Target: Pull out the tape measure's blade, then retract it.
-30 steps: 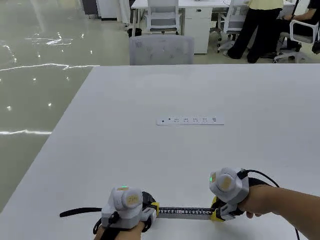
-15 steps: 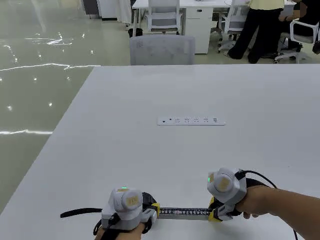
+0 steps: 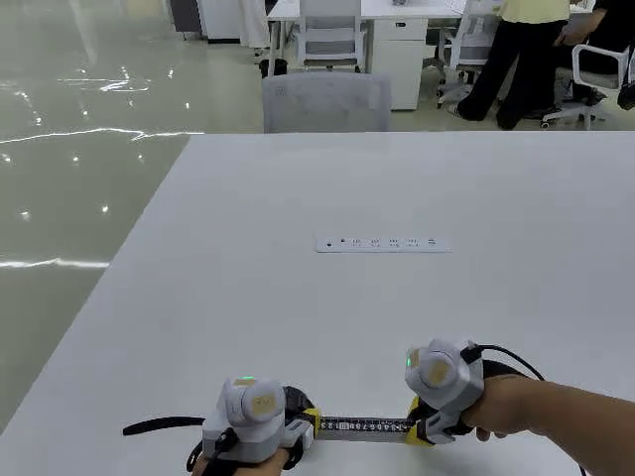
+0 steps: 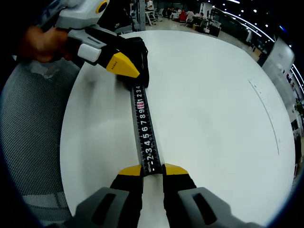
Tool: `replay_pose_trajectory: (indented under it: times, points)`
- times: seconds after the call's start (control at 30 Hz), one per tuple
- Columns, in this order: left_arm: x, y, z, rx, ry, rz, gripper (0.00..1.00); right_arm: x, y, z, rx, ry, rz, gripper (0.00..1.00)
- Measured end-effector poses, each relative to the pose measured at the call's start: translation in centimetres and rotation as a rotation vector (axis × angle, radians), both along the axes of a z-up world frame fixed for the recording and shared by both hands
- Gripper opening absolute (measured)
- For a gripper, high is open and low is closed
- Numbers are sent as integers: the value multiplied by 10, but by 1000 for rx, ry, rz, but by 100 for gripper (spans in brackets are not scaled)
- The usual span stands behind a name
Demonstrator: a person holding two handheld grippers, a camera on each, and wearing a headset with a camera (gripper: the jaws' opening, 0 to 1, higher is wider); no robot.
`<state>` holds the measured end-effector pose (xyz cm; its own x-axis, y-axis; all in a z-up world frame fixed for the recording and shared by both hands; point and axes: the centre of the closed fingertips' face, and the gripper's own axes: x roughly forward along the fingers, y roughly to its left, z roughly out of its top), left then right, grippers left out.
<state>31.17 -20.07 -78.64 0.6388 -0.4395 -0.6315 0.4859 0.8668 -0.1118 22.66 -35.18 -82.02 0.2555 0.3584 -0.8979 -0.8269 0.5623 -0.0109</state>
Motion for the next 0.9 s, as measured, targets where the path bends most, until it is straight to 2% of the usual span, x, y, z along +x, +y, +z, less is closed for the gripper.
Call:
replay_pose_trajectory:
  times: [0.6, 0.9]
  points:
    - [1, 0, 0, 0, 2, 5, 58, 9, 15, -1, 12, -14, 8, 14]
    - [2, 2, 0, 2, 8, 6, 58, 16, 28, -2, 24, -23, 19, 14]
